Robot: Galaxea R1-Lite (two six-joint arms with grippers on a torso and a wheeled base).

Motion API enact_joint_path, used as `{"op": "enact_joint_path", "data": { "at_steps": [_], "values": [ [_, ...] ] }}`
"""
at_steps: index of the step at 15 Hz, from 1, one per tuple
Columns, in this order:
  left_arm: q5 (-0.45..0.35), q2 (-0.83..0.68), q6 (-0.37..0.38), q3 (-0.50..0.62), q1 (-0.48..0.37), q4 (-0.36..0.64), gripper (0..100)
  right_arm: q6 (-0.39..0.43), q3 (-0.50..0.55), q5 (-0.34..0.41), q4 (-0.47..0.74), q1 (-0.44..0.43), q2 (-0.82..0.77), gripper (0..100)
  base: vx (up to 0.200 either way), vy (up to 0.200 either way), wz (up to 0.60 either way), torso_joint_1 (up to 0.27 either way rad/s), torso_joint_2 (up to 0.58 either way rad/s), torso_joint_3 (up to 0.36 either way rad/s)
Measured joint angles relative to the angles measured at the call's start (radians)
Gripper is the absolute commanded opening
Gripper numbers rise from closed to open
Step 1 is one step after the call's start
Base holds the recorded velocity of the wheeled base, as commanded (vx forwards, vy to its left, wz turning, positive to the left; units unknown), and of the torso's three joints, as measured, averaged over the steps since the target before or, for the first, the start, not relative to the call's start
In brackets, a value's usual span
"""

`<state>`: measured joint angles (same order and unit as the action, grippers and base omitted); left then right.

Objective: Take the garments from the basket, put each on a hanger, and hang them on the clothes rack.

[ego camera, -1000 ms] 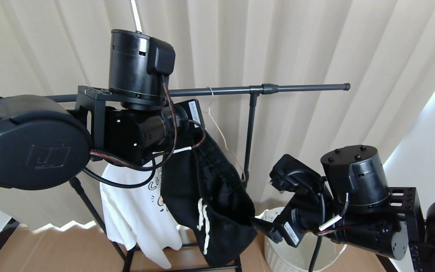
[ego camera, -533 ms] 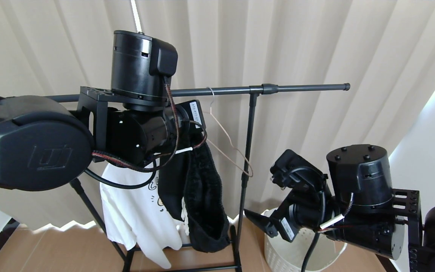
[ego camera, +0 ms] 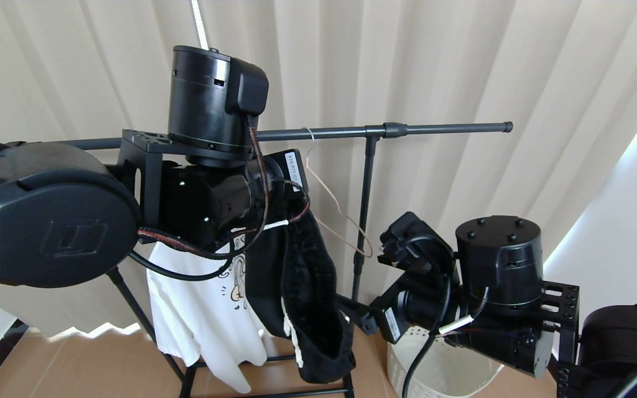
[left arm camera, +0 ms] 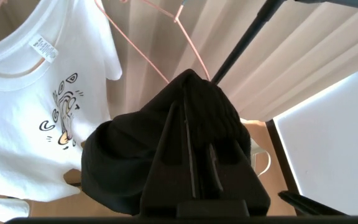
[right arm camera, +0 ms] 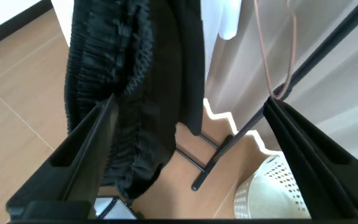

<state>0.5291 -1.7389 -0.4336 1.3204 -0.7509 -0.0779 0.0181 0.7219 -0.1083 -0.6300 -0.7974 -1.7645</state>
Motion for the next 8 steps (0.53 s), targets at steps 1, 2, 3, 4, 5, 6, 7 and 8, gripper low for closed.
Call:
{"op": "enact_joint_path", "data": {
  "at_steps": [1,2,3,4,5,6,7,8],
  "values": [
    [0.001,0.000,0.000,0.000,-0.007,0.000,0,0.000,0.001,-0.002,-0.002,-0.001,-0.011,100,0.000,0.000,0.00,0.000,0.00,0.000],
    [0.001,0.000,0.000,0.000,-0.011,0.000,0,-0.001,0.003,-0.003,-0.005,-0.001,-0.021,100,0.000,0.000,0.00,0.000,0.00,0.000],
    [0.001,0.000,0.000,0.000,-0.014,0.000,0,-0.001,0.005,-0.004,-0.005,-0.001,-0.030,100,0.000,0.000,0.00,0.000,0.00,0.000],
    [0.002,0.000,0.000,0.000,-0.014,0.000,0,-0.001,0.006,-0.004,-0.007,-0.001,-0.035,100,0.000,0.000,0.00,0.000,0.00,0.000],
    [0.003,0.000,0.000,0.000,-0.015,0.000,0,-0.001,0.007,-0.004,-0.020,-0.001,-0.033,100,0.000,0.000,0.00,0.000,0.00,0.000],
    [0.003,0.000,0.000,-0.006,-0.016,0.000,0,-0.001,0.007,-0.005,-0.035,-0.001,-0.025,100,0.000,0.000,0.00,0.000,0.00,0.000],
    [0.003,0.000,-0.001,-0.010,-0.016,0.000,0,-0.001,0.007,-0.004,-0.040,0.000,-0.016,100,0.000,0.000,0.00,0.000,0.00,0.000],
    [0.003,0.000,0.000,-0.012,-0.016,0.000,0,-0.001,0.005,-0.004,-0.040,0.000,0.000,100,0.000,0.000,0.00,0.000,0.00,0.000]
  ]
}}
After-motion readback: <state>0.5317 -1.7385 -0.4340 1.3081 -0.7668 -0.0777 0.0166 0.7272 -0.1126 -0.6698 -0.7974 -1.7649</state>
